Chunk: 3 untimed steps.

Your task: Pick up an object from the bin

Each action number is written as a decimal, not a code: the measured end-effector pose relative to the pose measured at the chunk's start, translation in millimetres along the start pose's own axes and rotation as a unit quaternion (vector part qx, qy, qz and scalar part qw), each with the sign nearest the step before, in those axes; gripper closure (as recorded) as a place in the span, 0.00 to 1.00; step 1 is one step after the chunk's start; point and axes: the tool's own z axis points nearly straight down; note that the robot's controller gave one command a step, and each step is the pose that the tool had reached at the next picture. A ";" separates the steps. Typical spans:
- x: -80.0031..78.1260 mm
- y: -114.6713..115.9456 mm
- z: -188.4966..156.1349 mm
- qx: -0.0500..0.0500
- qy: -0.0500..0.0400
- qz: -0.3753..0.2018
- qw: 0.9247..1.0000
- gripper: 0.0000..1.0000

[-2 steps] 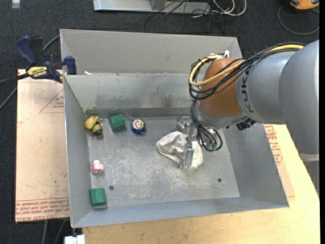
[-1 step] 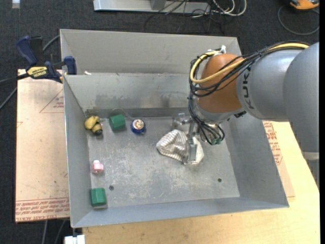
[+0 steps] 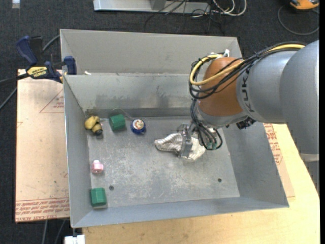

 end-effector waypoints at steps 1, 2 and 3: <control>0.0 0.1 0.0 0.000 0.000 0.000 1.000 1.00; 0.6 0.1 -2.1 0.000 0.001 0.000 1.000 1.00; 1.4 0.3 -12.1 0.000 0.002 -0.001 1.000 1.00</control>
Offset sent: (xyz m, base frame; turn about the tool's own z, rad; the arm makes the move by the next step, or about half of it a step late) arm 0.0000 0.0000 0.0372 0.0000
